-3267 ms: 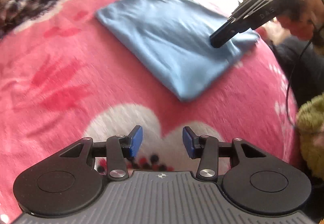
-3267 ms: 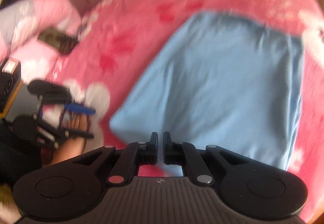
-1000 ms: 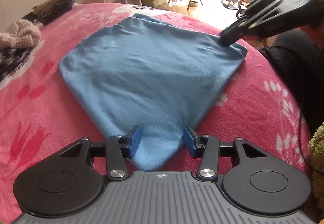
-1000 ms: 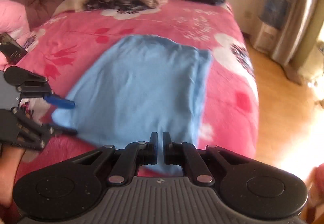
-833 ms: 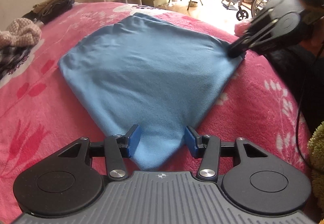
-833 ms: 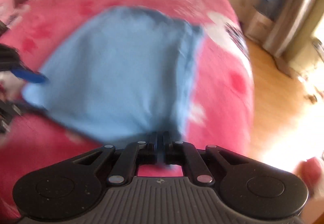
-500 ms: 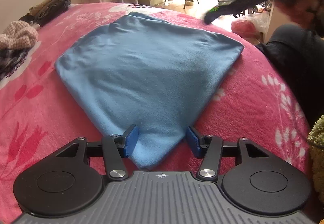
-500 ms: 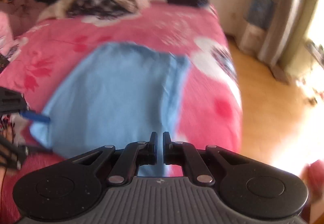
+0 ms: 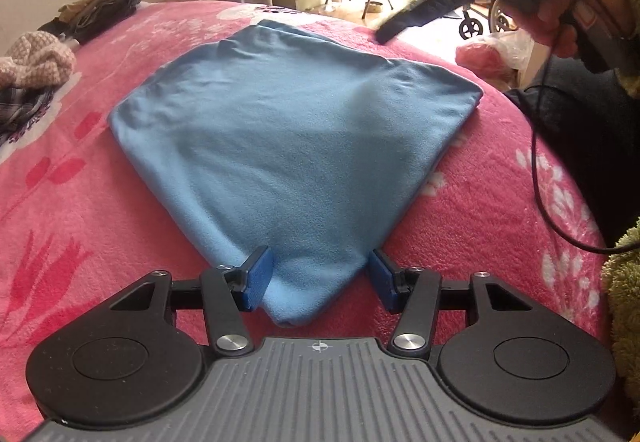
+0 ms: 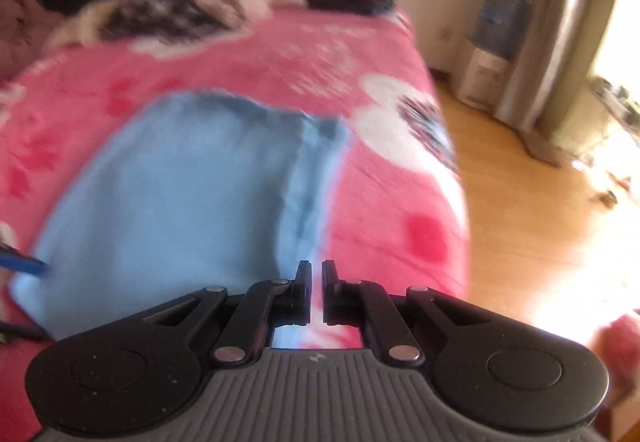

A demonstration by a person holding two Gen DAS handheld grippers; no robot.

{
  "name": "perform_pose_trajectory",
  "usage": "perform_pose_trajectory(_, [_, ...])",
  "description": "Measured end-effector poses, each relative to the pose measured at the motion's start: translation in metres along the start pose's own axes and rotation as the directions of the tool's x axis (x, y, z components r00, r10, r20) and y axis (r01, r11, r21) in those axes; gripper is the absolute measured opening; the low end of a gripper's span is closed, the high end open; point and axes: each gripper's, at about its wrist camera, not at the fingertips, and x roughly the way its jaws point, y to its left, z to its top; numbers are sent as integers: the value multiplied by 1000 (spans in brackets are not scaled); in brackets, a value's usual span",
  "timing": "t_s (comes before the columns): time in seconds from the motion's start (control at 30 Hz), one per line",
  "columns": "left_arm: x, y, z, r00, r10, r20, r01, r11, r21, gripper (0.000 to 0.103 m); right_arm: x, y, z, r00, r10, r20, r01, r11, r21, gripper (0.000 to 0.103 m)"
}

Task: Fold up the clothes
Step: 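Sweep the closed right gripper across the folded shirt, smoothing it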

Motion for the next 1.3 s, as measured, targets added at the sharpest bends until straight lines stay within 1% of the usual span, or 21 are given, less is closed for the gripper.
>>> perform_pose_trajectory(0.07, [-1,0,0,1000,1,-1,-1,1000,-3,53,7,23,11,997,68,24,-67,996,-56,5])
perform_pose_trajectory(0.17, [-1,0,0,1000,0,-3,0,1000,-8,54,33,50,21,987,157,11,-155,981,-114,4])
perform_pose_trajectory(0.2, [-1,0,0,1000,0,-4,0,1000,-10,54,42,54,23,985,173,2,-171,978,-122,4])
perform_pose_trajectory(0.3, [-1,1,-1,1000,-5,-4,4,1000,-10,54,58,33,21,991,134,-19,-134,989,-55,4])
perform_pose_trajectory(0.4, [0,3,-2,1000,-12,-1,12,1000,-11,54,55,1,21,999,29,-22,-28,999,19,4])
perform_pose_trajectory(0.43, [1,3,-2,1000,-13,-2,13,1000,-11,54,52,-6,22,1000,-8,-24,8,1000,23,5])
perform_pose_trajectory(0.47, [1,4,-2,1000,-15,-2,15,1000,-11,54,50,-5,24,999,-35,-20,35,999,-2,5])
perform_pose_trajectory(0.5, [1,4,-2,1000,-16,-2,16,1000,-11,54,50,0,27,999,-36,-8,36,999,-33,5])
perform_pose_trajectory(0.53, [1,3,-2,1000,-15,-3,15,1000,-11,54,50,7,31,1000,-17,7,18,998,-61,5])
perform_pose_trajectory(0.6, [0,3,-2,1000,-14,-3,13,1000,-10,54,55,21,41,998,51,22,-49,995,-83,5])
perform_pose_trajectory(0.7, [0,4,-2,1000,-13,-5,13,1000,-17,54,74,42,53,991,130,16,-127,985,-115,5])
perform_pose_trajectory(0.73, [1,4,-2,1000,-14,-6,14,1000,-21,54,82,45,56,990,138,9,-136,983,-119,5])
perform_pose_trajectory(0.8, [0,4,-2,1000,-16,-5,16,1000,-23,54,95,33,60,994,111,2,-110,990,-90,4])
perform_pose_trajectory(0.83, [0,5,-2,1000,-17,-5,17,1000,-24,54,97,21,61,996,87,5,-86,995,-55,4])
perform_pose_trajectory(0.93, [0,5,-4,1000,-22,-1,22,999,-26,54,96,-16,64,1000,-24,2,24,1000,19,5])
perform_pose_trajectory(1.0, [0,5,-4,1000,-22,-1,22,999,-26,54,92,-27,66,997,-77,-2,77,997,23,5])
perform_pose_trajectory(1.03, [0,5,-4,1000,-22,-2,22,999,-26,54,89,-29,67,997,-78,2,78,997,25,5])
perform_pose_trajectory(1.1, [0,4,-4,1000,-21,-3,21,999,-24,54,87,-19,71,999,-25,23,25,1000,16,5])
perform_pose_trajectory(1.17, [-1,3,-4,1000,-18,-5,18,1000,-20,54,90,-2,75,998,52,36,-52,999,-15,5])
perform_pose_trajectory(1.2, [-1,3,-4,1000,-17,-6,17,1000,-18,54,96,2,78,997,71,36,-70,997,-21,5])
perform_pose_trajectory(1.3, [-1,3,-4,1000,-17,-7,17,1000,-20,54,121,2,88,998,58,19,-58,998,1,5])
